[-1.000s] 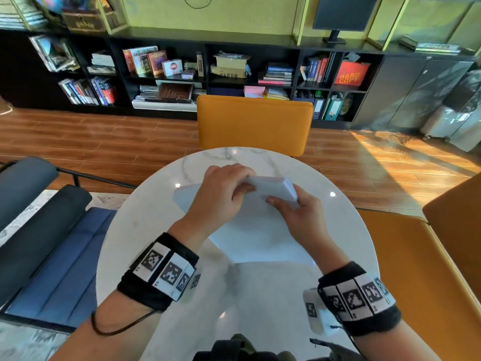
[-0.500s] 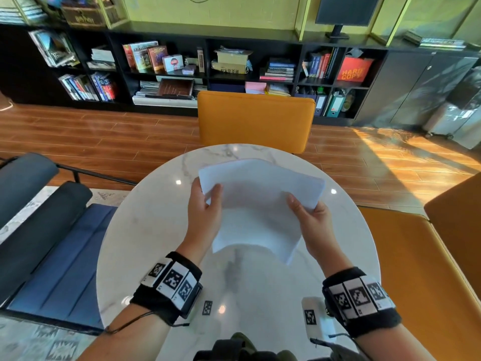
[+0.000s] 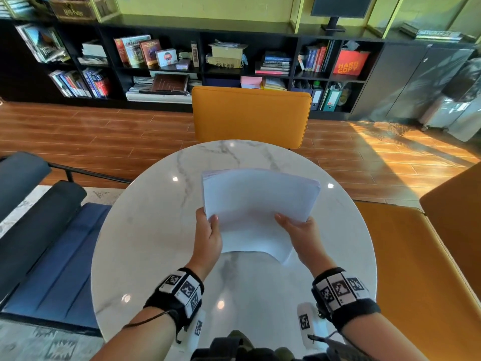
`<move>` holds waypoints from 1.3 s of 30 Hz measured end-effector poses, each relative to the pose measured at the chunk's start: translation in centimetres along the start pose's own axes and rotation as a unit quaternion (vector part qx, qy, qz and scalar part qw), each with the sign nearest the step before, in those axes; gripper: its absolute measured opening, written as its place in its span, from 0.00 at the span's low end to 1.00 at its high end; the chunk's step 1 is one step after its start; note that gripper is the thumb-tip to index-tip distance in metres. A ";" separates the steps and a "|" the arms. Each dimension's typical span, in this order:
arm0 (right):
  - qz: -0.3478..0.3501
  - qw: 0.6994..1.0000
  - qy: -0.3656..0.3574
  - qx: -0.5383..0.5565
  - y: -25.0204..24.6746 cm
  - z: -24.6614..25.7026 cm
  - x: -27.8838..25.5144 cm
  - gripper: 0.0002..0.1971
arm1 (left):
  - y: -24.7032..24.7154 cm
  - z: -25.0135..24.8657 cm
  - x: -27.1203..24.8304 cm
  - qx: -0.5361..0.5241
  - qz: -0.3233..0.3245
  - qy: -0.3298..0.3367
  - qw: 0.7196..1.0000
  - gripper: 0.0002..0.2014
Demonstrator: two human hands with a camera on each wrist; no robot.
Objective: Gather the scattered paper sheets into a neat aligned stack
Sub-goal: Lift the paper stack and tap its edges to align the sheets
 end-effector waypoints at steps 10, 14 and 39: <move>0.013 0.996 0.038 -0.081 -0.6 -3.8 0.1 0.08 | -0.5 2.4 0.5 0.058 0.029 -0.019 0.998 0.05; 0.006 0.987 0.070 -0.144 -1.4 -6.0 0.1 0.07 | -0.8 3.7 0.3 0.087 0.036 -0.046 0.994 0.06; 0.091 0.968 0.095 -0.211 -1.0 -6.5 0.7 0.09 | -1.4 4.7 -0.4 0.094 0.048 -0.057 0.993 0.06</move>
Point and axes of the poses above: each hand's wrist, its own x-axis towards the middle knuckle, its own y-axis out of the palm, z = x × y, the point moved 8 cm from there along x, towards the middle knuckle, and after that the axes turned 2 degrees about -y, right-handed, at the moved point
